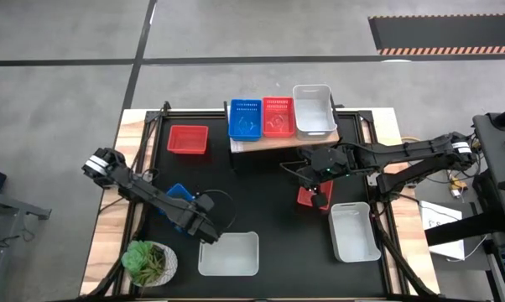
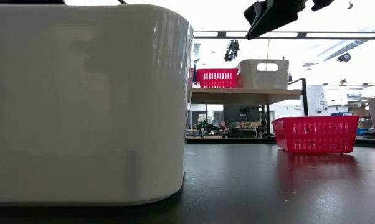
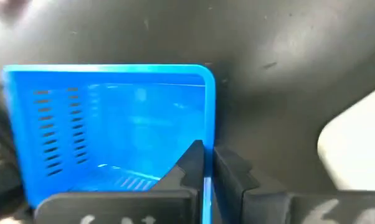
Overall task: Stack baskets on shelf by color
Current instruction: Stack the blue basket on the stacked blue basket on the shelf
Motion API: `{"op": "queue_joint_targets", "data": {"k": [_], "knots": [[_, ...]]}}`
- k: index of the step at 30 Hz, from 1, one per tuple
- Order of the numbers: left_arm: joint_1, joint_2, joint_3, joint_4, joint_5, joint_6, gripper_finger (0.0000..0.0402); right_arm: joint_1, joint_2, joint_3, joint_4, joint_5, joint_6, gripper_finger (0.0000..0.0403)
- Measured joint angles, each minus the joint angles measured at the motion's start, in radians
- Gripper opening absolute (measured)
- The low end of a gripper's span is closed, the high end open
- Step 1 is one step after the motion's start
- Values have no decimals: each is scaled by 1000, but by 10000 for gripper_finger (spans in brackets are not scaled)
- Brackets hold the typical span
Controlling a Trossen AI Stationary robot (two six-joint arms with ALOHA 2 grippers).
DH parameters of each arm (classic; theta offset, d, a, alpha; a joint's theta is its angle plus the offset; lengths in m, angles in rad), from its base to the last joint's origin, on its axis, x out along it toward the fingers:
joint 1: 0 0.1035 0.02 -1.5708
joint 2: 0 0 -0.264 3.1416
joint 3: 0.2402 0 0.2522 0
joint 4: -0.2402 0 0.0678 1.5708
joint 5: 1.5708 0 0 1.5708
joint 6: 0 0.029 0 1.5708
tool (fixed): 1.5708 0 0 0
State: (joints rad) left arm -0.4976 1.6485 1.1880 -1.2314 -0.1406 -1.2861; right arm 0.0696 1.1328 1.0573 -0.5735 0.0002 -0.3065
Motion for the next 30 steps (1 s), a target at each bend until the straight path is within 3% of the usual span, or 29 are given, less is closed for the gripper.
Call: {"op": "queue_joint_targets", "data": {"k": [4, 8, 12, 24, 30], "knots": [[0, 0, 109, -186, -44, 80, 1, 0, 0, 0, -9, 0, 18, 34], [-2, 0, 224, -274, -127, 293, 1, 0, 0, 0, -24, 0, 27, 34], [-1, 0, 331, -284, -250, 538, 1, 0, 0, 0, -45, 0, 45, 34], [81, 0, 696, -280, -690, 1060, 0, 0, 0, -18, -82, 0, 46, 34], [224, 0, 754, -140, -731, 1336, 0, 0, -7, -22, -83, 0, 45, 34]]}}
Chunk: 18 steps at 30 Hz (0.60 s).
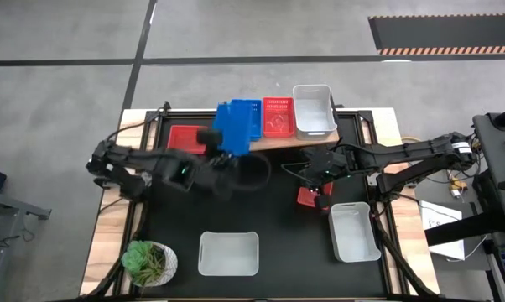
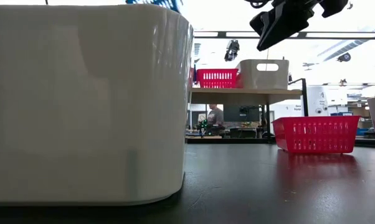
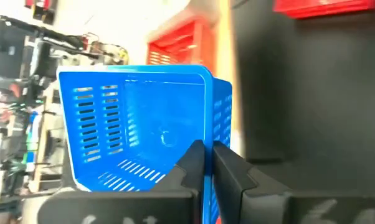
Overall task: Stack baskets on shelf by color
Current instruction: Stack the blue basket on the stacked blue basket on the shelf
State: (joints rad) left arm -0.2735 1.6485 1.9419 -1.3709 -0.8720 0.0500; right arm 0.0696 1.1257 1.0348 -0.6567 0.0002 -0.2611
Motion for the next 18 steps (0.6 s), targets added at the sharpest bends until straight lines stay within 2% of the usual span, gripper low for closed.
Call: {"op": "queue_joint_targets", "data": {"k": [2, 4, 8, 11, 15, 18], "knots": [[68, 0, -12, 79, 12, 89, 0, 0, -8, -5, -5, 0, 0, 34], [141, 0, -29, 155, 68, 166, 0, 0, -20, -12, -21, 0, 7, 34], [281, 0, -65, 272, 226, 228, 0, 0, -62, -36, -43, 0, 41, 34], [365, 1, -110, 348, 305, 260, 0, 0, -102, -58, -42, 0, 57, 34], [429, 2, -154, 397, 388, 268, 0, 0, -155, -91, -36, 0, 64, 34], [444, 1, -185, 423, 401, 269, 0, 0, -188, -107, -34, 0, 68, 34]]}}
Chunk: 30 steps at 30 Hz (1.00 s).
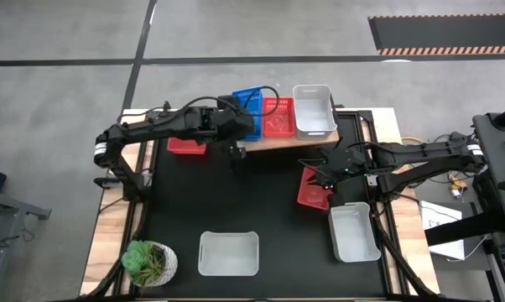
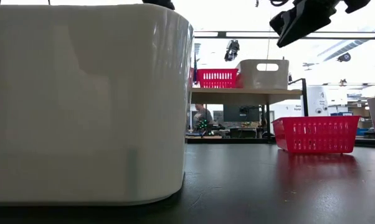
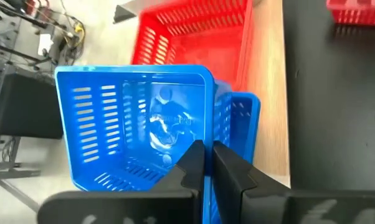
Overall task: Stack baskets on shelf by color
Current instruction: Stack the blue basket on the stacked blue basket on the shelf
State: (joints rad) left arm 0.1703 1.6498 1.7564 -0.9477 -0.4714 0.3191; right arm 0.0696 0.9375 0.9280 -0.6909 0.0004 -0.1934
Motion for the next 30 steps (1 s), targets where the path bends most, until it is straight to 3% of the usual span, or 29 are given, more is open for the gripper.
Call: {"op": "queue_joint_targets", "data": {"k": [11, 22, 30], "knots": [[1, 0, -62, 71, 1, 0, 3, 0, -22, -6, 23, 0, 0, 34], [1, 0, -61, 75, 0, -7, 65, 0, -21, -6, 23, 0, 0, 34], [-13, -16, -30, 68, 0, -7, 77, 0, -20, -6, 22, 0, 0, 34]]}}
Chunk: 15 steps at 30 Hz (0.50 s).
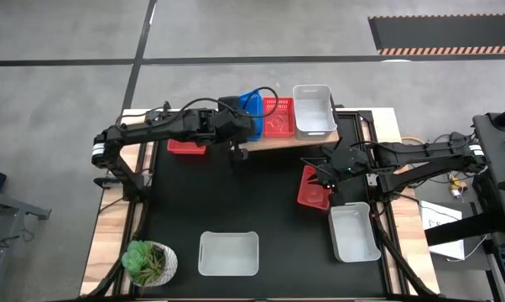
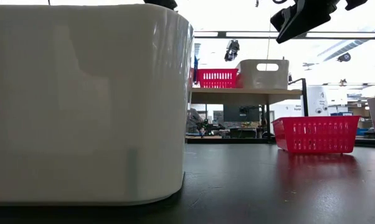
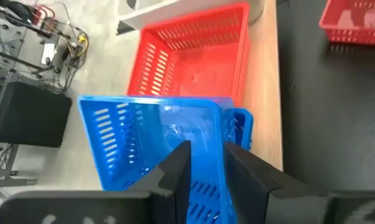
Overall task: Stack baskets on shelf by color
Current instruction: Stack the blue basket on the stacked blue basket on the shelf
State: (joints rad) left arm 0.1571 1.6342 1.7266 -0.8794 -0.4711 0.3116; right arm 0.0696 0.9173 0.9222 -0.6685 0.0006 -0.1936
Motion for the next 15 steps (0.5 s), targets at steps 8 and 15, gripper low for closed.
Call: {"op": "queue_joint_targets", "data": {"k": [8, 15], "knots": [[2, -14, -35, -52, 43, -44, 78, 0, 0, 0, -2, 0, -12, 34], [7, -16, -50, -45, 51, -44, 78, 0, 0, 0, -2, 0, -9, 34]]}}
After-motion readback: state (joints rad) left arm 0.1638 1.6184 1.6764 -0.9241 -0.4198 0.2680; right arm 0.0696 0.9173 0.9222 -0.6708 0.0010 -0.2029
